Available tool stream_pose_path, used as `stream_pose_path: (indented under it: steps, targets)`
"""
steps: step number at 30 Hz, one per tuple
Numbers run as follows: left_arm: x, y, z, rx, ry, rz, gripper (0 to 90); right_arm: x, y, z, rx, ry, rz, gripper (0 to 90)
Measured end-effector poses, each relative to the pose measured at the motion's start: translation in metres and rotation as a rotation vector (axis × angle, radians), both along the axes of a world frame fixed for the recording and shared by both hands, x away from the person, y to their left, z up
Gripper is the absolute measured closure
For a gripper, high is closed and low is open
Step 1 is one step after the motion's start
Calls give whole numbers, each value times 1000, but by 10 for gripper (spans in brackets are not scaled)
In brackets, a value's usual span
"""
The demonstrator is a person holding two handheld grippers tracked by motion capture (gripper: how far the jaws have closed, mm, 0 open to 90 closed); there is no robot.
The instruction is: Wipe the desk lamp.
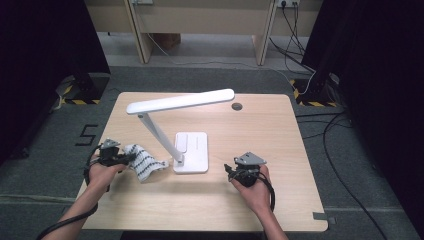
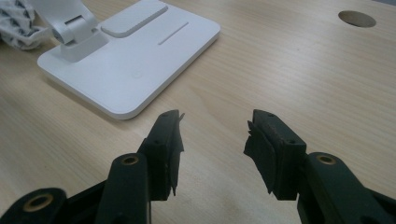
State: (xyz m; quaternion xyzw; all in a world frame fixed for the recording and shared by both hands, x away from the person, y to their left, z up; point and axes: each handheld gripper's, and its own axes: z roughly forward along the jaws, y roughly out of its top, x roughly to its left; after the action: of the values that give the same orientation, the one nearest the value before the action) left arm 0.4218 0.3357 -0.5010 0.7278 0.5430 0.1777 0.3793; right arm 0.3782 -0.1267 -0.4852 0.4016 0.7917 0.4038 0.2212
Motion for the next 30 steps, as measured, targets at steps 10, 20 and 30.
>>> stream_pose_path:
  steps: [10, 20, 30]
  targets:
    - [7, 0, -5, 17, -52, 22, 635, -1, -13, -10, 7, -5, -49, 519]
    - [-9, 2, 10, 46, -97, 22, 258, -3, -19, -10, 16, -3, -61, 515]
    - [-28, 6, 23, 39, -114, 21, 204, -6, -25, -7, 8, -9, -71, 515]
